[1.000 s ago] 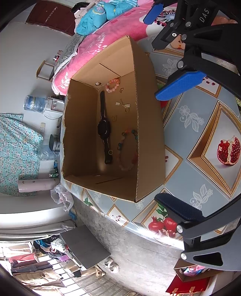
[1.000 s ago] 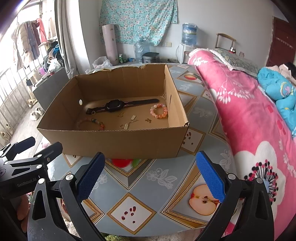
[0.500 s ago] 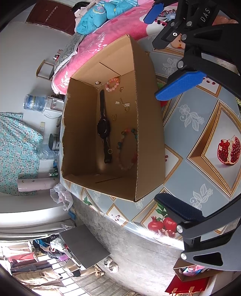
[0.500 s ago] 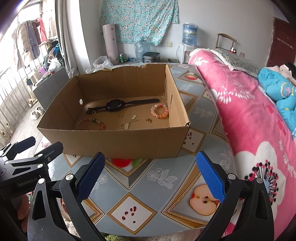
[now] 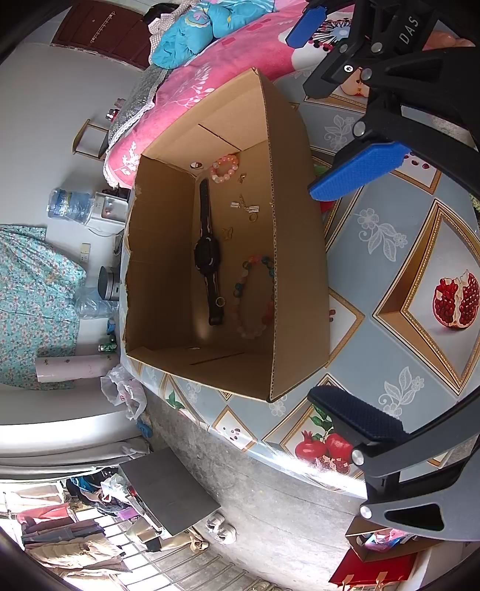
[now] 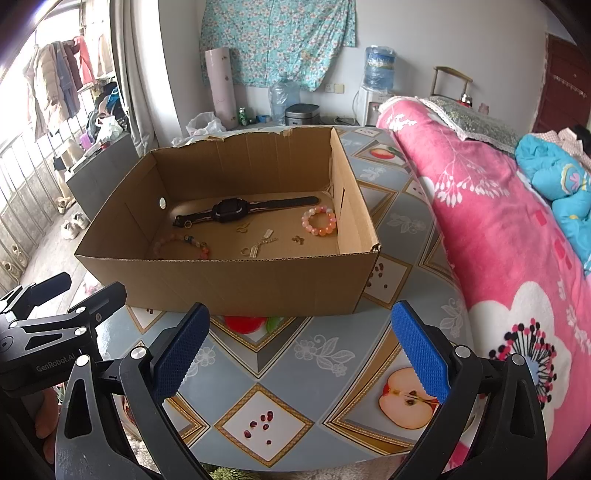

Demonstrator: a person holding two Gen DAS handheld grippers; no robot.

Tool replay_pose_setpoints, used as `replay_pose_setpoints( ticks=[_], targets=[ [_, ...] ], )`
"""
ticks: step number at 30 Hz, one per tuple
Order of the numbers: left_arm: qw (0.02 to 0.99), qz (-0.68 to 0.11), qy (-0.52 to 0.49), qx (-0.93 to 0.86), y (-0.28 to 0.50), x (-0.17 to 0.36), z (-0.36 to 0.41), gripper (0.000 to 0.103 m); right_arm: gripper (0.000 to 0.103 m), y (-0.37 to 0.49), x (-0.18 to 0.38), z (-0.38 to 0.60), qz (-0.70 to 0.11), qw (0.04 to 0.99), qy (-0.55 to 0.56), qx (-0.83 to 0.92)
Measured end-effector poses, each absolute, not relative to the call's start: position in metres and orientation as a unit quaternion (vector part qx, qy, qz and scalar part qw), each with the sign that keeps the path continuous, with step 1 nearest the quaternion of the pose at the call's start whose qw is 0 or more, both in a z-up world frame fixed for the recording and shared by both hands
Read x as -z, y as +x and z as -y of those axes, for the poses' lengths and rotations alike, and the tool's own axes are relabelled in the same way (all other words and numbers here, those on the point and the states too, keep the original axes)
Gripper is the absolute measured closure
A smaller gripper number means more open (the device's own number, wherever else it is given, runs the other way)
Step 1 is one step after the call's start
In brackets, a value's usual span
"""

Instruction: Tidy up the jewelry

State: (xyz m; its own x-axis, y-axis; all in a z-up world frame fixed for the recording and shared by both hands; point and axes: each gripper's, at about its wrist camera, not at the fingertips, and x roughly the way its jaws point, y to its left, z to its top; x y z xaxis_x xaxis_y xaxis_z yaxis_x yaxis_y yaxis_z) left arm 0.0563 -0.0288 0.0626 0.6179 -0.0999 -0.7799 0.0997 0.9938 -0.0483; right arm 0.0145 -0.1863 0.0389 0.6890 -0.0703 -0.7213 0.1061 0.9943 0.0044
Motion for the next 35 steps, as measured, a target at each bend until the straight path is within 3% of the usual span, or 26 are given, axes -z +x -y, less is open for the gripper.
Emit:
replay_pose_setpoints(
  ticks=[35],
  targets=[
    [0.897,-0.438,-0.004,0.053,0.0566,-0.062,0.0289,0.005,0.008,0.0137,-0.0392,0.1858,-0.391,0.919,0.023,0.05]
  ],
)
